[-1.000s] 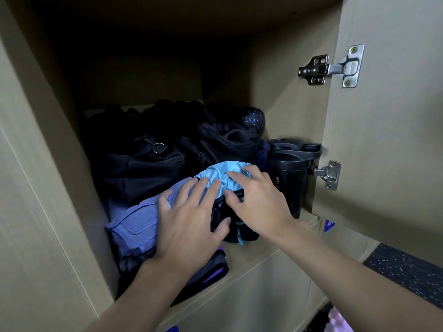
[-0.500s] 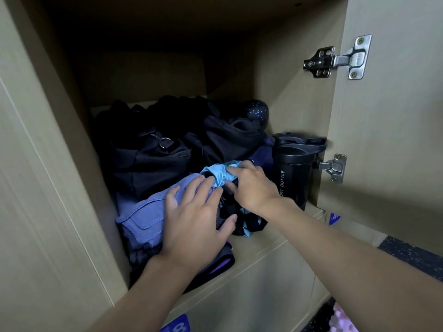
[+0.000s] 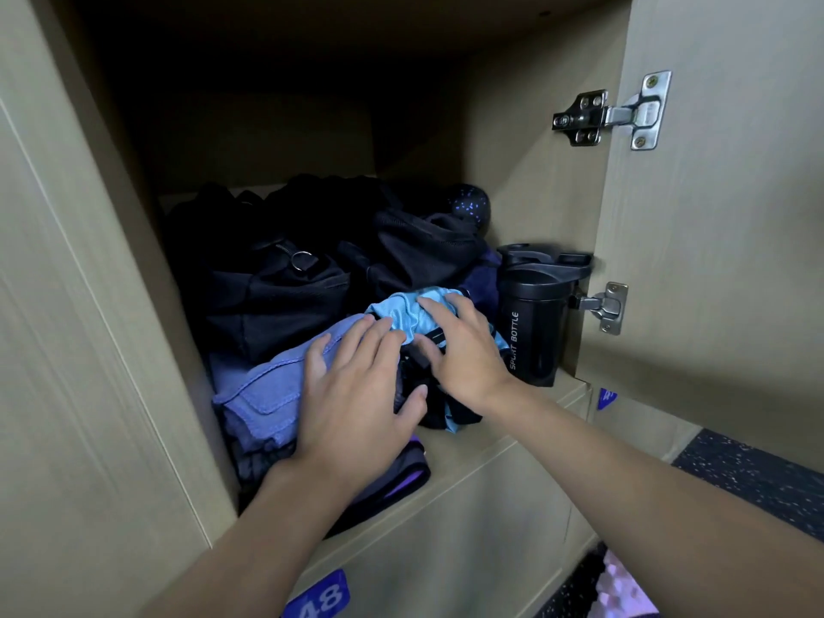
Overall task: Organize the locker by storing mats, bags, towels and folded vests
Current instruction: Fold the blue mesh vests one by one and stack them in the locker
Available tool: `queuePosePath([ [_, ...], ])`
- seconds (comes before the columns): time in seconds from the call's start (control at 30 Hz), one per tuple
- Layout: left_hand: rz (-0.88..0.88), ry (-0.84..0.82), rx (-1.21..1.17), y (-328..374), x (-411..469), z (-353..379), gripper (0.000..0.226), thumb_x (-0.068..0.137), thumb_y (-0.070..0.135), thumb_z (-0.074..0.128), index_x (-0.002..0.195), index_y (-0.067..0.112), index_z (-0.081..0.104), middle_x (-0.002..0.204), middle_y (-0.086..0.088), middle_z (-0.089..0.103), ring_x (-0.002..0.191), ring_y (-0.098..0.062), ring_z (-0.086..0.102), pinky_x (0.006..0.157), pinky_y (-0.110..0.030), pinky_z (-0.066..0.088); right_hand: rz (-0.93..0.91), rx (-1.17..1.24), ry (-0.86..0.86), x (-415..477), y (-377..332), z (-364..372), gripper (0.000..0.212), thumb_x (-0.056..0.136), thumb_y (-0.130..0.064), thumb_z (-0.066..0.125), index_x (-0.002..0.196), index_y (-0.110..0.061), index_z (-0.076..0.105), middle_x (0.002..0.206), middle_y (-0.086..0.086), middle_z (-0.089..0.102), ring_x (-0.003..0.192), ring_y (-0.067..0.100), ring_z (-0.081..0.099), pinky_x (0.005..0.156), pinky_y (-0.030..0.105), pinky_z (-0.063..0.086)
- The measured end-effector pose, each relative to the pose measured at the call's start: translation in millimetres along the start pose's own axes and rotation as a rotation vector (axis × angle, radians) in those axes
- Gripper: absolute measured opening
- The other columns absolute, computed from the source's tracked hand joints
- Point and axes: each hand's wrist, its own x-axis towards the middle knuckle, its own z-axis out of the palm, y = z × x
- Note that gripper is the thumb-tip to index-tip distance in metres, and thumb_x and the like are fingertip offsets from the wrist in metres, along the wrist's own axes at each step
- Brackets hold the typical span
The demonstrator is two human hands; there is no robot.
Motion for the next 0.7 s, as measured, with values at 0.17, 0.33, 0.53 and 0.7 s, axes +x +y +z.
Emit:
queuePosePath([
  [0.17, -0.013, -0.028, -0.096, 2, 2, -10, 0.054, 0.086, 0.048, 0.049, 0.133, 0.021, 0.053, 0.15, 0.003, 0.046, 0.145, -0.014, 0.032, 0.118, -0.044, 0.012, -0.004, 0.057, 0.032, -10, -7, -16, 0.058, 0.099, -0.04, 0.052, 0.15, -0.019, 0.034, 0.157, 0.004, 0.023, 0.143, 0.027, 0.018, 0.118, 0.038, 0.02],
  [0.33, -0.007, -0.019, -0.151, 8, -1, -18, 0.057, 0.092, 0.046, 0.052, 0.142, 0.021, 0.045, 0.157, 0.002, 0.036, 0.151, -0.016, 0.019, 0.122, -0.045, 0.002, 0.025, 0.015, 0.046, -20, -13, -34, 0.063, 0.097, -0.045, 0.051, 0.152, -0.023, 0.03, 0.161, -0.002, 0.019, 0.146, 0.023, 0.01, 0.118, 0.043, 0.023],
  [0.53, 0.032, 0.033, -0.202, 15, -11, -38, 0.057, 0.085, 0.043, 0.05, 0.134, 0.017, 0.054, 0.145, -0.006, 0.049, 0.144, -0.024, 0.034, 0.123, -0.046, 0.011, 0.055, 0.001, 0.11, -47, -22, -52, 0.063, 0.096, -0.046, 0.053, 0.151, -0.025, 0.031, 0.159, 0.0, 0.023, 0.144, 0.024, 0.015, 0.115, 0.047, 0.026],
  [0.7, 0.079, -0.022, -0.317, 27, -39, -52, 0.049, 0.084, 0.039, 0.053, 0.125, 0.015, 0.06, 0.126, -0.007, 0.059, 0.123, -0.031, 0.048, 0.108, -0.038, 0.028, 0.108, 0.002, 0.146, -99, -19, -59, 0.053, 0.097, -0.037, 0.054, 0.145, -0.019, 0.04, 0.147, 0.005, 0.039, 0.135, 0.028, 0.03, 0.11, 0.044, 0.032],
])
